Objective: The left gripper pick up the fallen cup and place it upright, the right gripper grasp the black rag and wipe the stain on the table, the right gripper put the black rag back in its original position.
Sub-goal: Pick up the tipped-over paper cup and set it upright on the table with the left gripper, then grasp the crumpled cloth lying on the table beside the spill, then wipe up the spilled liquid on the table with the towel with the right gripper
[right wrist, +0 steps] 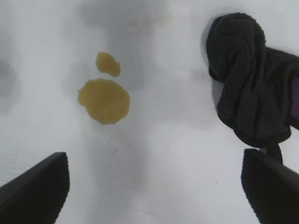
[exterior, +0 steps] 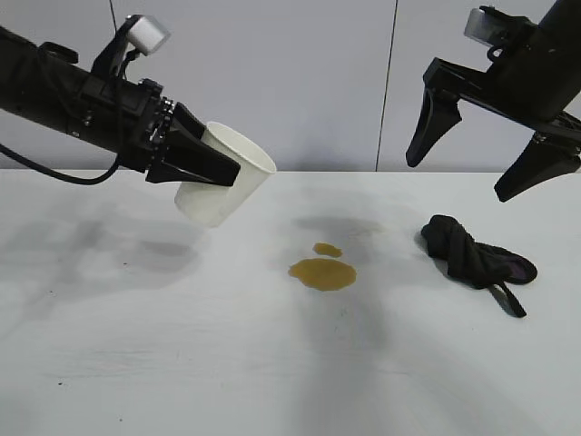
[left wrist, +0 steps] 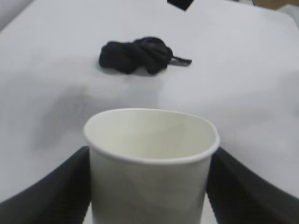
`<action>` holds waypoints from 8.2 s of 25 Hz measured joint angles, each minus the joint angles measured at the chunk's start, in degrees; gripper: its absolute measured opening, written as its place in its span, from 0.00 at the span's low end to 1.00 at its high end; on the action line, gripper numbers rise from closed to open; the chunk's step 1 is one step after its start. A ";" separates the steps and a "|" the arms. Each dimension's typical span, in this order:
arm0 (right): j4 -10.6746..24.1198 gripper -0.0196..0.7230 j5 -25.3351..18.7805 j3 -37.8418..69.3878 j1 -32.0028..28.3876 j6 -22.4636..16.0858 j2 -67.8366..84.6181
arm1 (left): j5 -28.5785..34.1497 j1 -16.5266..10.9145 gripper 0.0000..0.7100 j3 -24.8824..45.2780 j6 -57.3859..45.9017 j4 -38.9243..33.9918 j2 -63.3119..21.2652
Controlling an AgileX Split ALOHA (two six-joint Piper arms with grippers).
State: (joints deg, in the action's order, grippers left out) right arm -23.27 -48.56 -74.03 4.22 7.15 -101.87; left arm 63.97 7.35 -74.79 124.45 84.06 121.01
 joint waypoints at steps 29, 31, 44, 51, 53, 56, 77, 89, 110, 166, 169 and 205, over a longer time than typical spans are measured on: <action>0.00 0.96 0.00 0.00 0.00 0.00 0.00 | 1.74 -5.07 0.65 11.41 25.32 13.26 9.47; 0.00 0.96 -0.06 0.00 0.00 0.00 0.00 | 1.74 -5.19 0.65 11.41 25.42 13.26 9.47; 0.00 0.96 -0.24 0.00 0.00 0.00 0.00 | 1.74 -5.19 0.96 11.41 22.43 12.95 9.47; 0.00 0.96 -1.27 0.00 0.00 0.00 0.00 | 1.67 -5.38 0.98 11.41 8.78 10.66 4.35; 0.00 0.96 -1.27 0.00 0.00 0.00 0.00 | 1.44 -5.38 0.98 11.41 6.43 9.56 1.70; 0.00 0.96 -1.50 0.00 0.00 0.00 0.00 | -3.99 -5.38 0.98 11.41 0.09 7.31 -3.47; 0.80 0.96 -3.90 0.00 0.05 0.00 0.00 | -19.38 3.92 0.98 -0.67 -89.67 -43.27 -16.38; 1.42 0.96 -0.64 0.00 0.05 0.00 0.00 | -17.72 4.34 0.98 -0.67 -91.78 -43.76 -16.38; 18.81 0.96 8.27 0.00 0.05 -6.52 -0.06 | -17.72 4.33 0.98 -0.67 -94.36 -42.61 -16.38; 9.52 0.17 9.54 -11.71 19.28 -5.93 -15.53 | -17.71 4.33 0.98 -0.67 -95.37 -40.23 -16.38; 10.84 0.17 9.69 -11.71 19.64 -7.77 -17.88 | -17.39 4.33 0.98 -0.67 -95.42 -40.23 -16.38; 20.73 0.17 12.55 -11.71 22.25 -20.61 -22.99 | -15.78 4.33 0.98 -0.67 -95.42 -40.28 -16.38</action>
State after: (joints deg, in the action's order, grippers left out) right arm -2.54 -36.01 -85.74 26.48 -13.46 -124.87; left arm 48.20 11.67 -75.46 29.03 43.78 104.63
